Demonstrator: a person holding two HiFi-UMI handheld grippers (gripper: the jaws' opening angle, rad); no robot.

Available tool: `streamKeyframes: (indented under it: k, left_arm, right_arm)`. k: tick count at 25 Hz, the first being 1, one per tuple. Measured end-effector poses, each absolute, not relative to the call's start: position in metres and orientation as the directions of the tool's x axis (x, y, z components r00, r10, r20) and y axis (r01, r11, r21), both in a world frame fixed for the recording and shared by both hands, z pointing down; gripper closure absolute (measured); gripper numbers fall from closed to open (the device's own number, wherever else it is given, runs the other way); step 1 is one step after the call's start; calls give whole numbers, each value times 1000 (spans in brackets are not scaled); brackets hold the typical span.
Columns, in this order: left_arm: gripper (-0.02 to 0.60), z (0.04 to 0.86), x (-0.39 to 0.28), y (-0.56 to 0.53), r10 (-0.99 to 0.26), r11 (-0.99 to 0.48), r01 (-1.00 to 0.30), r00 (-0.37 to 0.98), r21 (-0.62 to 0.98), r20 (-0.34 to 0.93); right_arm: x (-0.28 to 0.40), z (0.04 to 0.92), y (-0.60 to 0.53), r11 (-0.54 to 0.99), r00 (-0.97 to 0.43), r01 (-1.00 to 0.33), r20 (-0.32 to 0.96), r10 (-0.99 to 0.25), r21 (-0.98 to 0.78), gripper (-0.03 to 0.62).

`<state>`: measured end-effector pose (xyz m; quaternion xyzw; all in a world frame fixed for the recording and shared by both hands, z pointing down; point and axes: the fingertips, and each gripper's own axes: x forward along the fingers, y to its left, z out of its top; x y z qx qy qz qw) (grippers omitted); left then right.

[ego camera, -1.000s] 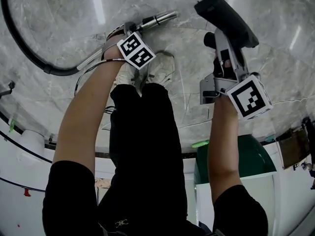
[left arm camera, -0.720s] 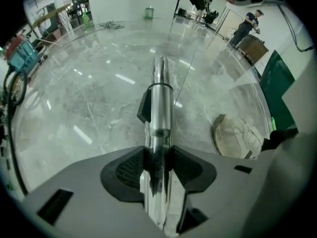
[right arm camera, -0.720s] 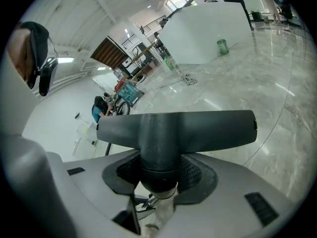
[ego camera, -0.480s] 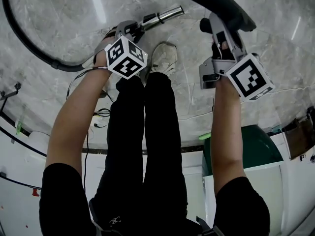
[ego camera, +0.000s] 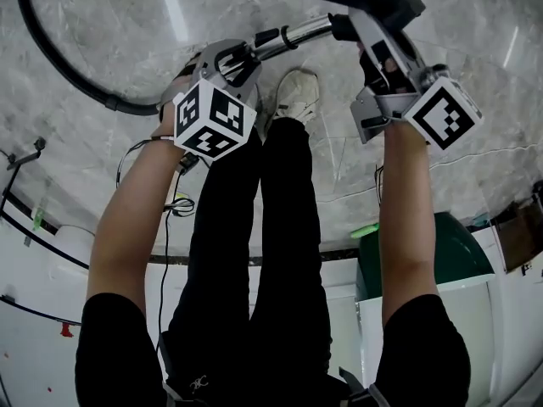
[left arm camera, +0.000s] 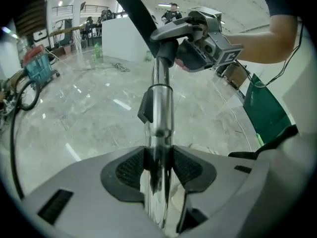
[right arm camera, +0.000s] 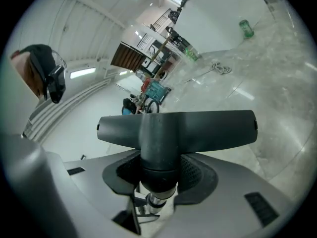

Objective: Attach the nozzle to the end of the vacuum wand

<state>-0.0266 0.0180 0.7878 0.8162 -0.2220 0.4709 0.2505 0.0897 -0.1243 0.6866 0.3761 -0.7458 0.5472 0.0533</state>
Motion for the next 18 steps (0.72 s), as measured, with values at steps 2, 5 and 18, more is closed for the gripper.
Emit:
streamKeyframes:
  k: [2, 5, 18]
  left_arm:
    - [405, 786, -30, 19, -131, -776, -598, 465, 201, 876]
    - [408, 781, -36, 21, -128, -778, -587, 497, 224, 858]
    - [420, 772, -67, 58, 16, -814, -466, 578, 347, 816]
  right_arm:
    - [78, 684, -125, 137, -757, -572, 456, -468, -809, 413]
    - [65, 685, -126, 158, -807, -525, 431, -403, -836, 413]
    - [21, 683, -85, 183, -903, -394, 342, -259, -901, 413]
